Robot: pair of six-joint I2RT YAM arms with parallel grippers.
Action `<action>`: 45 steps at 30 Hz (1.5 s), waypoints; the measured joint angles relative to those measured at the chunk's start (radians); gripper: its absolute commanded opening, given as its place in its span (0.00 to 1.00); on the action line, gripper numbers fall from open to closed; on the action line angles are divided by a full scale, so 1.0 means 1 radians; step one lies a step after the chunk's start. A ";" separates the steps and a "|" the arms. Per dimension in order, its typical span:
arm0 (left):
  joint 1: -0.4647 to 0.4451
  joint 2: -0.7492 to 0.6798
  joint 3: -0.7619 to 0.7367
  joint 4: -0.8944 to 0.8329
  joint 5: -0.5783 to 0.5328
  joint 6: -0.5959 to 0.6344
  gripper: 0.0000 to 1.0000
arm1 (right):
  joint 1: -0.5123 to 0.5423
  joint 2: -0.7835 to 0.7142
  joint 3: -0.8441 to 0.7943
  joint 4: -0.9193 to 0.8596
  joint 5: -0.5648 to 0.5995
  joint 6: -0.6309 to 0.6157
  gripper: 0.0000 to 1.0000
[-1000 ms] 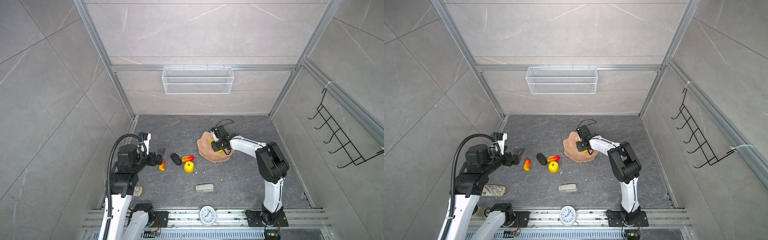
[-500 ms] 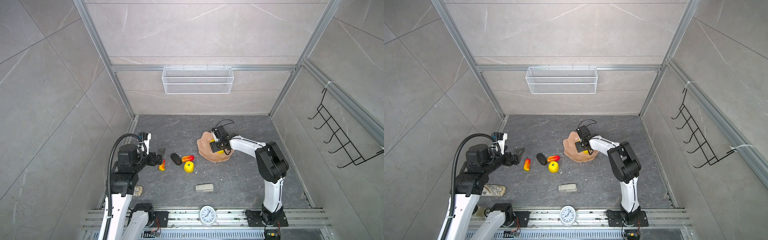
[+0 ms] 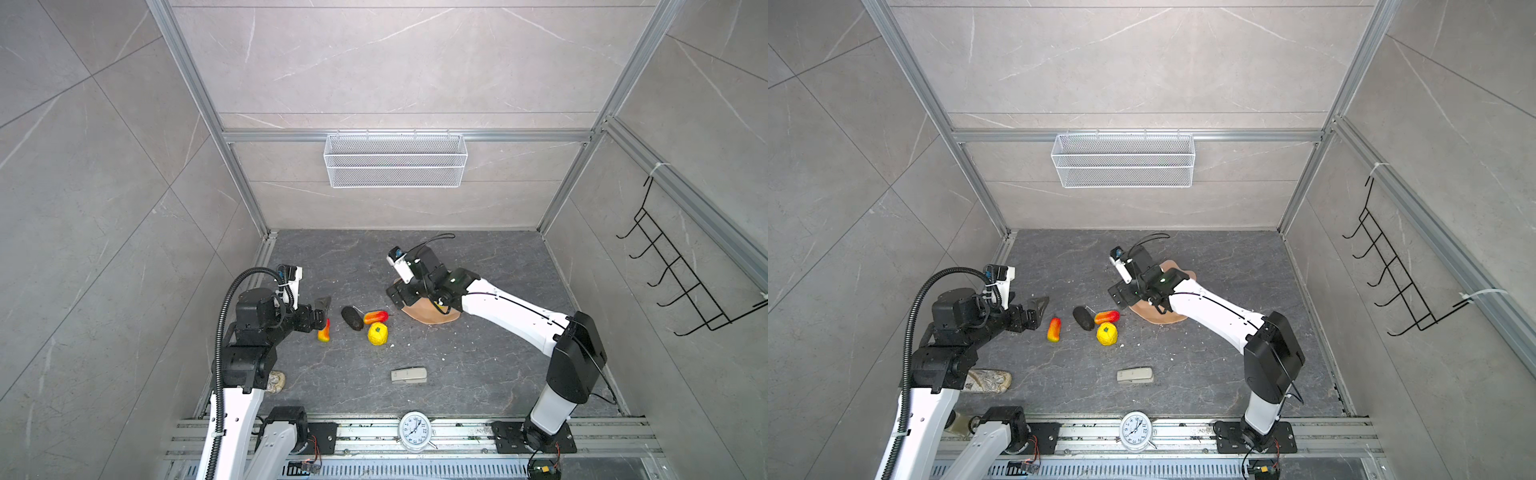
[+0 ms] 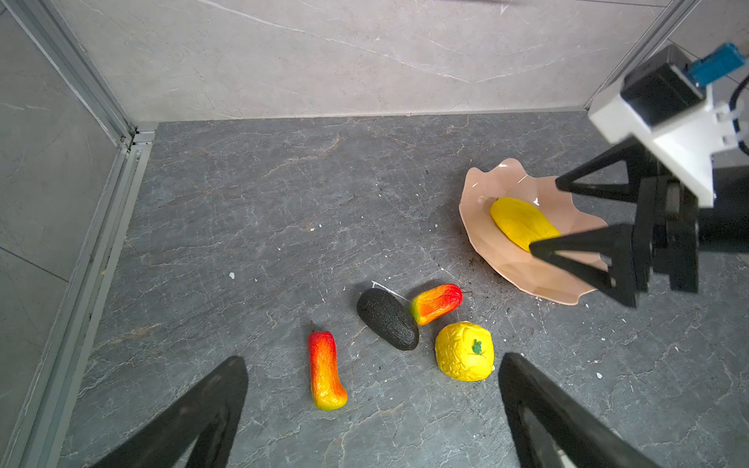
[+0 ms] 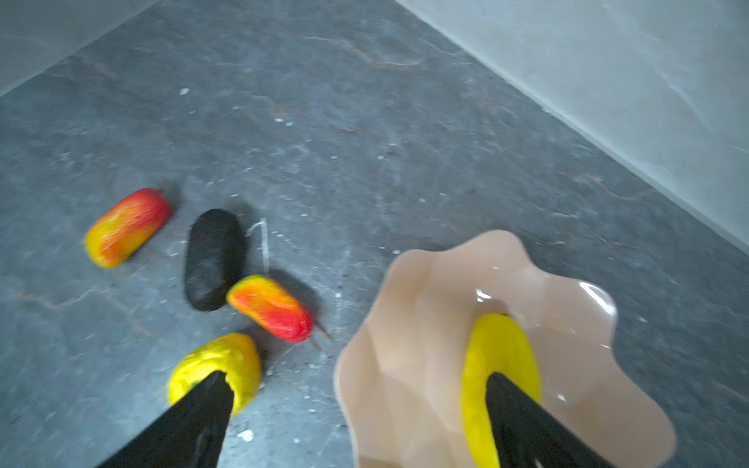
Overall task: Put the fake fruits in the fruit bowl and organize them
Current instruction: 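Move the right gripper to the yellow lemon and grasp it, then place the yellow lemon in the bowl beside the mango, release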
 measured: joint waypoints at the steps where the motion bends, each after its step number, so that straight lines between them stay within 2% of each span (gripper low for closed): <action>1: 0.000 0.000 0.000 0.000 0.000 0.000 1.00 | 0.025 0.001 -0.003 -0.002 -0.004 0.000 1.00; 8: 0.000 -0.006 0.000 -0.001 0.000 0.000 1.00 | 0.174 0.103 -0.009 0.007 -0.008 0.001 1.00; 17: 0.000 -0.018 0.000 -0.008 0.003 0.000 1.00 | 0.183 0.221 -0.032 0.023 0.024 0.012 0.98; 22: 0.000 -0.020 0.000 -0.011 0.003 0.000 1.00 | 0.182 0.254 -0.032 0.039 0.036 0.025 0.87; 31: 0.000 -0.022 0.000 -0.014 0.003 0.000 1.00 | 0.182 0.284 -0.032 0.045 0.036 0.037 0.53; 35: 0.000 -0.022 0.000 -0.014 0.003 0.000 1.00 | 0.182 0.284 -0.032 0.046 0.037 0.029 0.43; 38: 0.000 -0.022 0.000 -0.014 0.003 0.000 1.00 | 0.182 0.283 -0.032 0.045 0.036 0.026 0.36; 45: 0.000 -0.022 0.000 -0.014 0.003 0.000 1.00 | 0.180 0.184 -0.032 0.007 0.040 -0.008 0.29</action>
